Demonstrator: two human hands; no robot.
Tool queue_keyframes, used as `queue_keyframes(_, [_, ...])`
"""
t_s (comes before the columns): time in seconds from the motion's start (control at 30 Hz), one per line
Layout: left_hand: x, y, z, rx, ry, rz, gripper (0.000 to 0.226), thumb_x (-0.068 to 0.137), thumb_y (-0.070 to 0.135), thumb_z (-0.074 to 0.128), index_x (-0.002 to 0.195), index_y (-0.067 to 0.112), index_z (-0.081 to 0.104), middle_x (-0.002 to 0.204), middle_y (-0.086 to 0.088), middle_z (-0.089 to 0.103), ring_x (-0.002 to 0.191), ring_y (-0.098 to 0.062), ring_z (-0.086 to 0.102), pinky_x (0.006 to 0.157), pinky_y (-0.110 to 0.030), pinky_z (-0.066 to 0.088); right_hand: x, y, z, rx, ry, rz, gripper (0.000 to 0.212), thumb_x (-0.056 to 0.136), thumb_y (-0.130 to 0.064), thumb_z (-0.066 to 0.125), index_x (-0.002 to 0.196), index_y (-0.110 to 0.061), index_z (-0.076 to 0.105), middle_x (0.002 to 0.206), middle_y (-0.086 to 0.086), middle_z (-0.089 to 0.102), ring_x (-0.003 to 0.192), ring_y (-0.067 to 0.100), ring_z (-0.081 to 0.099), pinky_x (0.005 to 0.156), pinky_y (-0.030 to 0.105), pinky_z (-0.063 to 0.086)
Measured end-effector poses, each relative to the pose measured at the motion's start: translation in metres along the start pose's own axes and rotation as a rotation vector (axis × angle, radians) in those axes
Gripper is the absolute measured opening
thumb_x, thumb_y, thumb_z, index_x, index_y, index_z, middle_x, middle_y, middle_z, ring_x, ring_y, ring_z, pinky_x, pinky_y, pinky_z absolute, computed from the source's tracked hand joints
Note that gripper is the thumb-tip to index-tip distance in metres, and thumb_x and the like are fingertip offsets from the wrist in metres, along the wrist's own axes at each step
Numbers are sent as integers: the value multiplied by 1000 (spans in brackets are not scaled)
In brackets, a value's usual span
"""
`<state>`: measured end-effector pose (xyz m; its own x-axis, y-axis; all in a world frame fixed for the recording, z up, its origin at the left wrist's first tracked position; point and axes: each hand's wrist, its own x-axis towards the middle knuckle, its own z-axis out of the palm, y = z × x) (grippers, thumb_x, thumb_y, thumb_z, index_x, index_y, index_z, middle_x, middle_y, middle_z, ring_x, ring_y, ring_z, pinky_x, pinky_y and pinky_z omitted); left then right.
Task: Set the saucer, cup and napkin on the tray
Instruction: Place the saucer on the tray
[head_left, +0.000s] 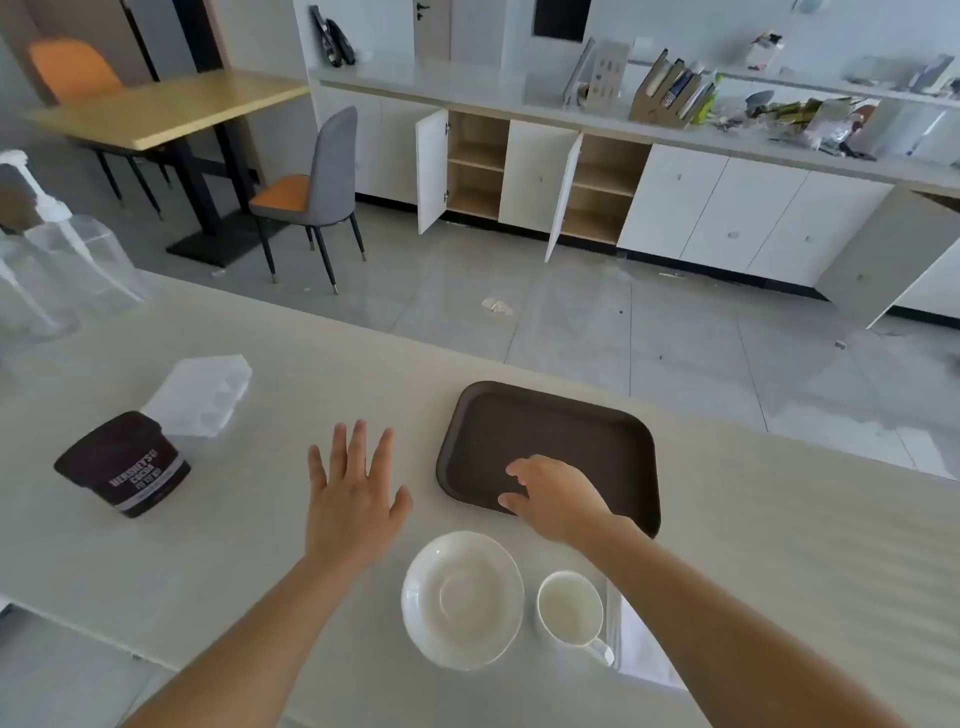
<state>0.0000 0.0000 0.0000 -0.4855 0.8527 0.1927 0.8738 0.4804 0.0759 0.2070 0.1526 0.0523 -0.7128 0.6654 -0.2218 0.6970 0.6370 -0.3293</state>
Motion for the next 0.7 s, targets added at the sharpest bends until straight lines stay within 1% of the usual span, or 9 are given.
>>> queue_keyframes(0.17, [-15, -9, 25, 7, -91, -55, 73, 90, 47, 46, 153, 18, 25, 159, -20, 27, 149, -41, 16, 116, -64, 16, 5, -1, 23, -33, -142, 41, 43, 94, -38, 54, 132, -19, 55, 124, 5, 62, 111, 27, 59, 90, 38, 49])
queue_keyframes(0.33, [-21, -15, 51, -10, -193, -108, 68, 92, 45, 40, 154, 19, 23, 160, -18, 24, 149, -42, 12, 117, -65, 12, 13, -1, 45, -115, -256, 36, 36, 94, -43, 54, 115, -14, 59, 112, 6, 62, 104, 30, 59, 82, 39, 50])
queue_keyframes(0.5, [-26, -16, 80, -63, -317, -177, 63, 94, 42, 36, 153, 24, 24, 161, -19, 18, 149, -42, 8, 116, -67, 10, 20, -1, 60, -117, -310, 72, 36, 93, -41, 55, 117, -15, 61, 115, 5, 65, 106, 30, 60, 88, 44, 52])
queue_keyframes(0.6, [-28, -9, 89, -97, -305, -194, 60, 94, 39, 35, 150, 20, 33, 158, -23, 25, 147, -45, 14, 114, -70, 9, 25, 3, 67, -99, -318, 91, 31, 92, -37, 56, 114, -16, 63, 112, 5, 66, 103, 30, 60, 85, 42, 53])
queue_keyframes(0.7, [-31, -8, 96, -100, -269, -199, 63, 91, 41, 29, 150, 19, 34, 157, -23, 26, 147, -46, 15, 114, -70, 6, 30, 5, 70, -57, -335, 108, 27, 92, -36, 56, 109, -18, 65, 105, 4, 69, 97, 29, 62, 84, 41, 54])
